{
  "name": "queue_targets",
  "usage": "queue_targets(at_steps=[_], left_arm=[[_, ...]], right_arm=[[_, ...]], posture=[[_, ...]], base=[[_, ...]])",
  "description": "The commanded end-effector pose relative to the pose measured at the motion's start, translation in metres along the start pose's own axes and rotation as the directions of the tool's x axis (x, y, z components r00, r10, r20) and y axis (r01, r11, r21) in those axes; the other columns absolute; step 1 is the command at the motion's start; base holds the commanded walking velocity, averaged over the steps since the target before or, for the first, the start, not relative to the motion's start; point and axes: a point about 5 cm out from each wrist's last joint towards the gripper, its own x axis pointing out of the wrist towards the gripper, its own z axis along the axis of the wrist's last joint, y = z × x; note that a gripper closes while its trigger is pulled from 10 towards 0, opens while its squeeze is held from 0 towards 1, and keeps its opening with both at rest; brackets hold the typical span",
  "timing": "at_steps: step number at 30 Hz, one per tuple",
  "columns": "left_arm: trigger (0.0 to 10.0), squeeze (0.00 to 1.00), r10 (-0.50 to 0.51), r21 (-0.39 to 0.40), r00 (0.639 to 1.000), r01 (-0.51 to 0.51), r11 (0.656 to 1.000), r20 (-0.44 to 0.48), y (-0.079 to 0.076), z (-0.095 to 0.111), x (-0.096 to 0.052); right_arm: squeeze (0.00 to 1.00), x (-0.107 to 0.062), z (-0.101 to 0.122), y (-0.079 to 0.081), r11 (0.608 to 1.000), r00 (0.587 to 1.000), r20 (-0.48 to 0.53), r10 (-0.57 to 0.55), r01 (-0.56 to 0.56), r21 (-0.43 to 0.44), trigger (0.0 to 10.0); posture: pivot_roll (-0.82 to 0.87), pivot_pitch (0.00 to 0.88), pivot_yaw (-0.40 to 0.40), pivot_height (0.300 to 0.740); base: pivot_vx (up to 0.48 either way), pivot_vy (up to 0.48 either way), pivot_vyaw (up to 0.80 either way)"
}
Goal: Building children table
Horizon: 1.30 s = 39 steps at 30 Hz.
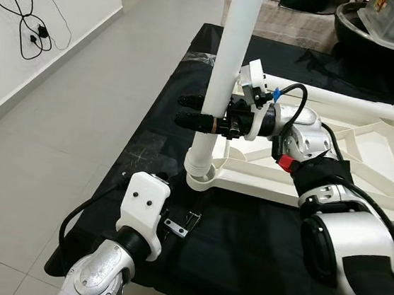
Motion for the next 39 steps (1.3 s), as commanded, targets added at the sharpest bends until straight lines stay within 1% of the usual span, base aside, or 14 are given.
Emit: queue_targets(at_steps=[1,2,4,10,15,16,20,28,29,31,32,33,39], left_arm=[[10.0,0.00,-0.003,-0.004,1.000,0.003,1.000,0.005,-0.002,0.002,-0.002],[10.0,0.00,-0.003,-0.004,1.000,0.003,1.000,0.005,-0.002,0.002,-0.002],[10.0,0.00,-0.001,-0.004,1.000,0.001,1.000,0.005,-0.002,0.002,-0.003],[10.0,0.00,-0.003,-0.006,1.000,0.003,1.000,0.004,-0.003,0.003,-0.003],[10.0,0.00,-0.003,-0.001,1.000,0.003,1.000,0.004,-0.002,0.003,-0.003],[10.0,0.00,-0.003,0.003,1.000,0.003,1.000,0.005,-0.002,0.003,-0.002],[10.0,0.00,0.000,-0.004,1.000,0.000,1.000,0.007,-0.002,0.004,-0.002],[10.0,0.00,0.000,0.003,1.000,0.000,1.000,0.004,-0.001,0.003,-0.002],[10.0,0.00,0.001,0.004,1.000,-0.001,1.000,0.004,-0.001,0.003,-0.002],[10.0,0.00,0.001,0.004,1.000,-0.001,1.000,0.003,-0.001,0.003,-0.002],[10.0,0.00,0.003,0.003,1.000,-0.003,1.000,0.004,-0.001,0.003,-0.003],[10.0,0.00,0.003,0.003,1.000,-0.003,1.000,0.004,-0.001,0.003,-0.002],[10.0,0.00,0.002,-0.001,1.000,-0.002,1.000,0.005,-0.002,0.003,-0.003]], right_arm=[[0.00,-0.002,-0.015,0.005,0.998,0.997,-0.063,0.039,-0.035,0.058,10.0],[0.00,-0.002,-0.015,0.005,0.998,0.997,-0.063,0.039,-0.035,0.058,10.0],[0.00,-0.008,-0.014,0.003,0.998,0.997,-0.078,0.025,-0.021,0.057,10.0],[0.00,-0.014,-0.012,0.001,0.999,0.996,-0.092,0.003,0.001,0.050,10.0],[0.00,-0.016,-0.012,0.001,0.998,0.996,-0.093,0.014,-0.009,0.060,10.0],[0.00,-0.016,-0.012,0.002,0.997,0.996,-0.081,0.028,-0.022,0.071,10.0],[0.00,-0.014,-0.014,0.006,0.992,0.994,-0.071,0.087,-0.080,0.093,10.0],[0.00,-0.013,-0.019,0.009,0.990,0.992,-0.080,0.099,-0.090,0.107,10.0],[0.00,-0.011,-0.018,0.010,0.989,0.993,-0.058,0.106,-0.099,0.114,10.0],[0.00,-0.010,-0.018,0.010,0.988,0.993,-0.052,0.107,-0.101,0.116,10.0],[0.00,-0.007,-0.016,0.011,0.983,0.994,0.017,0.112,-0.113,0.142,10.0],[0.00,-0.005,-0.015,0.011,0.981,0.993,0.043,0.113,-0.118,0.155,10.0],[0.00,0.001,-0.018,0.015,0.978,0.989,0.035,0.146,-0.150,0.145,10.0]], posture=[[0.14,0.227,-0.074,0.740],[0.14,0.227,-0.074,0.740],[0.14,0.230,-0.075,0.740],[0.14,0.232,-0.073,0.740],[0.14,0.234,-0.074,0.740],[0.14,0.235,-0.071,0.740],[0.14,0.236,-0.073,0.740],[0.14,0.240,-0.071,0.740],[0.14,0.240,-0.071,0.740],[0.14,0.240,-0.071,0.740],[0.14,0.237,-0.073,0.740],[0.14,0.236,-0.075,0.740],[0.14,0.234,-0.074,0.740]], base=[[0.000,0.000,0.00],[0.000,0.000,0.00],[0.000,0.000,0.00],[0.000,0.000,0.00],[0.000,0.000,0.00],[0.000,0.000,0.00],[0.000,0.000,0.00],[0.000,0.000,0.00],[0.000,0.000,0.00],[0.000,0.000,0.00],[0.000,0.000,0.00],[0.000,0.000,0.00],[0.000,0.000,0.00]])
